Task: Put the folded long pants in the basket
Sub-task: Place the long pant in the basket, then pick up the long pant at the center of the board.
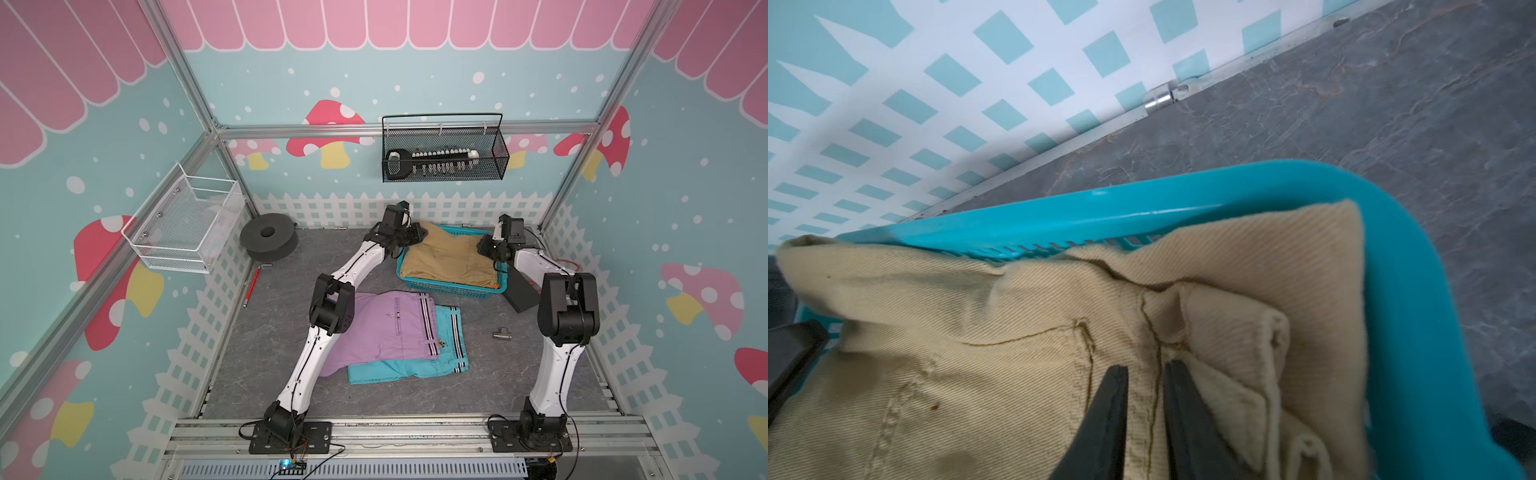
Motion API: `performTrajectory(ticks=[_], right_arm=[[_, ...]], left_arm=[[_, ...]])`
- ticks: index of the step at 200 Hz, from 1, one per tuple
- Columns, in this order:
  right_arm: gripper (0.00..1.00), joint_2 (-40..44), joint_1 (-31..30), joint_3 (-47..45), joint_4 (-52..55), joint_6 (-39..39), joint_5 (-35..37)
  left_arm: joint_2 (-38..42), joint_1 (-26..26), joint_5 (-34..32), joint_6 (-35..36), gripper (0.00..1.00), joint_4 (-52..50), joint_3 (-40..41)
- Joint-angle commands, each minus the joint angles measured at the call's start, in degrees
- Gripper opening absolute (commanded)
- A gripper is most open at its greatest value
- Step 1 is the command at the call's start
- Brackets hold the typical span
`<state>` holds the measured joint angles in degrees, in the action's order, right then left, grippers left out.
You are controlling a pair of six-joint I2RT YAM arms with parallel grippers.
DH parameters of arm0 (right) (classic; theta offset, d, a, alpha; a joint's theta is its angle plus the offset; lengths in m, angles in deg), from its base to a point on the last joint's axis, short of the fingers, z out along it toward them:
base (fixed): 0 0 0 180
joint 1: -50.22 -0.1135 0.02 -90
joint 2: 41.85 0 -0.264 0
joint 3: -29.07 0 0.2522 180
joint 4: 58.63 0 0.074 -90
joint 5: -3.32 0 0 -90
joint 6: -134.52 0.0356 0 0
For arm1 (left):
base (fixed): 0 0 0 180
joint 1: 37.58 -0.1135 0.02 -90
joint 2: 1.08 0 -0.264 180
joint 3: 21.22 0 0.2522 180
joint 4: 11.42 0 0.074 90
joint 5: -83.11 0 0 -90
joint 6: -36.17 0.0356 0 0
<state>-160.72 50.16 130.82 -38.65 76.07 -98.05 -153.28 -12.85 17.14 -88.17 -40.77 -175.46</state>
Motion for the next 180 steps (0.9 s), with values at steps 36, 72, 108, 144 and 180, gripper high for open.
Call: performTrajectory(ticks=[36, 72, 108, 144, 180], right_arm=[[0.22, 2.0, 0.1, -0.1, -0.2, -2.1, 2.1], [0.29, 13.1, -0.8, -7.8, -4.1, -0.9, -4.5], [0.45, 26.1, -3.5, -18.4, -6.2, -0.1, -9.0], [0.55, 35.5, -8.2, -28.1, -6.4, 1.9, -14.8], [0.62, 41.3, -14.0, -39.1, -3.9, 1.1, -22.4]], left_arm=[[0.2, -3.3, 0.8, -1.5, 0.13, -2.6, 1.3], [14.6, -2.7, 0.6, 1.1, 0.11, -2.2, 12.1], [42.5, -2.7, -7.3, 0.2, 0.18, 11.9, 47.9], [62.3, -3.8, -9.2, -3.2, 0.28, 16.7, 74.6], [73.3, -4.8, -7.2, -4.1, 0.28, 18.3, 93.7]])
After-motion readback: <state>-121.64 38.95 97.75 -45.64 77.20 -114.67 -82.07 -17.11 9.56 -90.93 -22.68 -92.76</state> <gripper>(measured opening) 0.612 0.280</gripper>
